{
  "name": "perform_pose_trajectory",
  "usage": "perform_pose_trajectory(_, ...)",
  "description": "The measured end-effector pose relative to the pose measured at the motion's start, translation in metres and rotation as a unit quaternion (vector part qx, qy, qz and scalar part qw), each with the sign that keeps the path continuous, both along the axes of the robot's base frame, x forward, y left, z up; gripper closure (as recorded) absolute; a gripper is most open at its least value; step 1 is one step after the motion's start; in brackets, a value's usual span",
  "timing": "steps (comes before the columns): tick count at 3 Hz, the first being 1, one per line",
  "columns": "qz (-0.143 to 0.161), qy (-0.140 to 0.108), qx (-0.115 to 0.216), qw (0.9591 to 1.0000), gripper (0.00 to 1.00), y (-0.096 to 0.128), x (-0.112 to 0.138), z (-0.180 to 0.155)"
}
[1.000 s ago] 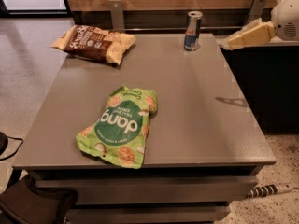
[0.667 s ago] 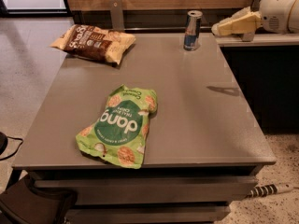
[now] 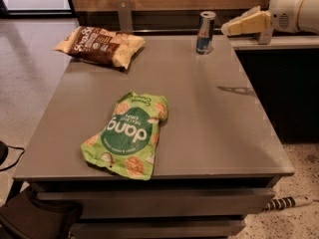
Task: Move redbull can near green rice chip bag
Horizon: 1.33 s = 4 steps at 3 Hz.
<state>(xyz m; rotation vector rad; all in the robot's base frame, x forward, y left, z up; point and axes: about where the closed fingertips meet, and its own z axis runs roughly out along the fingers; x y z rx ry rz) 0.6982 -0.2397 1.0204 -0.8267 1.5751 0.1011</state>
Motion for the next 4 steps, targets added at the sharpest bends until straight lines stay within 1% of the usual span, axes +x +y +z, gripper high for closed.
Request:
perform_pose_trajectory(1,-0.001,0.051,0.030,0.9983,0.00,-0.005,0.041,-0.028)
perform_pose_trajectory(2,0.007,0.072,0.065,0.9952,0.00,0.000,0.076,-0.054)
perform_pose_trajectory(3,0.019,0.076,0.102,0.9917,0.00,0.008,0.102,-0.077)
perform_pose_trajectory(4,0.033,0.066,0.141,0.9873,0.00,0.019,0.122,-0.097)
